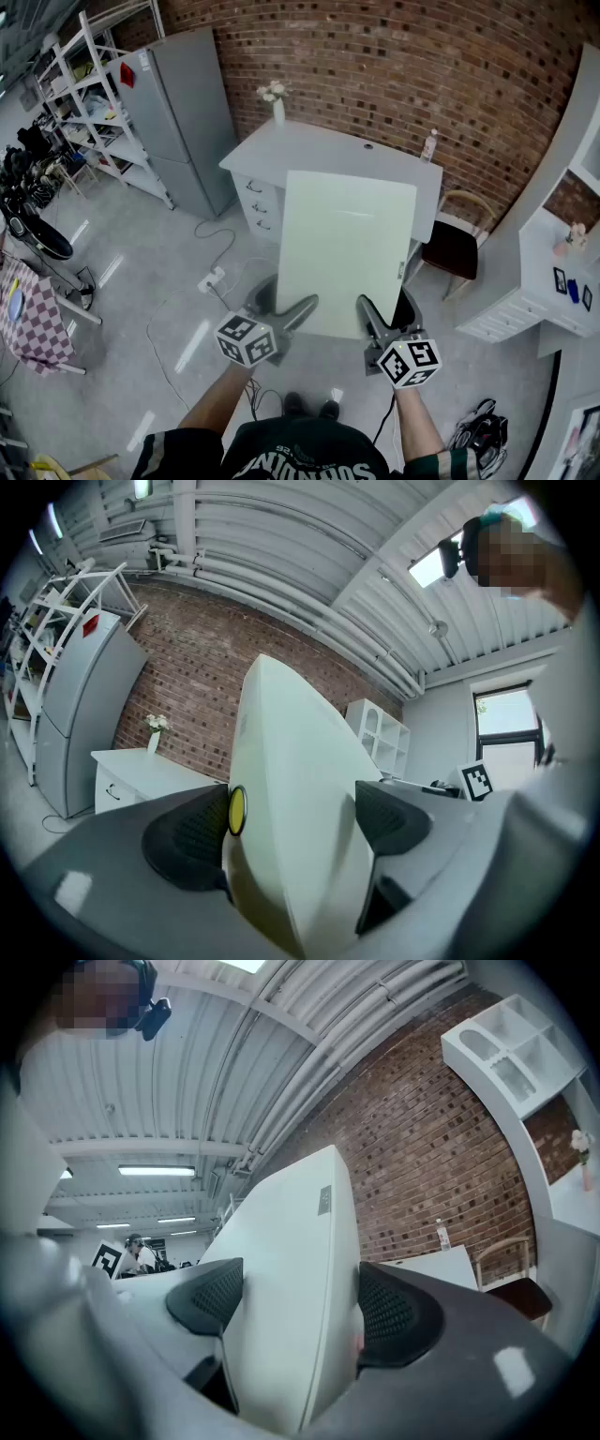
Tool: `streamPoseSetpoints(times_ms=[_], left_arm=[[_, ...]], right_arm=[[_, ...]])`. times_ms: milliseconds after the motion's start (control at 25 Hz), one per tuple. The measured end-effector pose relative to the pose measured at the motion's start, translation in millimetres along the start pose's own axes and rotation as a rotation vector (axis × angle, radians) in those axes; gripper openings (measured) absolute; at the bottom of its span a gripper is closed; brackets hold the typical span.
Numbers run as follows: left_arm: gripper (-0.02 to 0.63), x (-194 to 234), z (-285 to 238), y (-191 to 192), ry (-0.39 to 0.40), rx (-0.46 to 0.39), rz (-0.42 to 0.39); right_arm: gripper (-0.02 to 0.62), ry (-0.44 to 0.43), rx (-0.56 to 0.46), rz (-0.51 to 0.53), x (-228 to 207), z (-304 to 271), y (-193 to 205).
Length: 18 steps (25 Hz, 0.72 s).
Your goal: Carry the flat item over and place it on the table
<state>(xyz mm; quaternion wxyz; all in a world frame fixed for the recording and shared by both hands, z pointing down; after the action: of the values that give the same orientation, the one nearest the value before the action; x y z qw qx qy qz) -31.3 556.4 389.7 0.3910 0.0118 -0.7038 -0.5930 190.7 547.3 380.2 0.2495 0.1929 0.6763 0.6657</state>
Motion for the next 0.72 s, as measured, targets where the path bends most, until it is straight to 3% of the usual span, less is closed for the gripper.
streamPoseSetpoints(times_ms=[720], left_arm=[[0.425,35.8,19.6,-17.4,0.006,0.002,0.009]], right_arm=[[0.376,0.013,-0.001,0.023,32.6,-30.1,5.1]])
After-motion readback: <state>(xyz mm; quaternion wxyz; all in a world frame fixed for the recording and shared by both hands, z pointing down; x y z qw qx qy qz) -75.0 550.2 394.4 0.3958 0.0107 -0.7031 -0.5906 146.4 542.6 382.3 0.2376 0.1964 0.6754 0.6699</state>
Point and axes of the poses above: the fingertips, and each gripper's own axes: z backward along the fingers, x to its left, y out of its underside, the point moved 5 cm from there along z, backward along the fingers, and after that the axes turned 13 degrees about z, right-handed, at the moved point
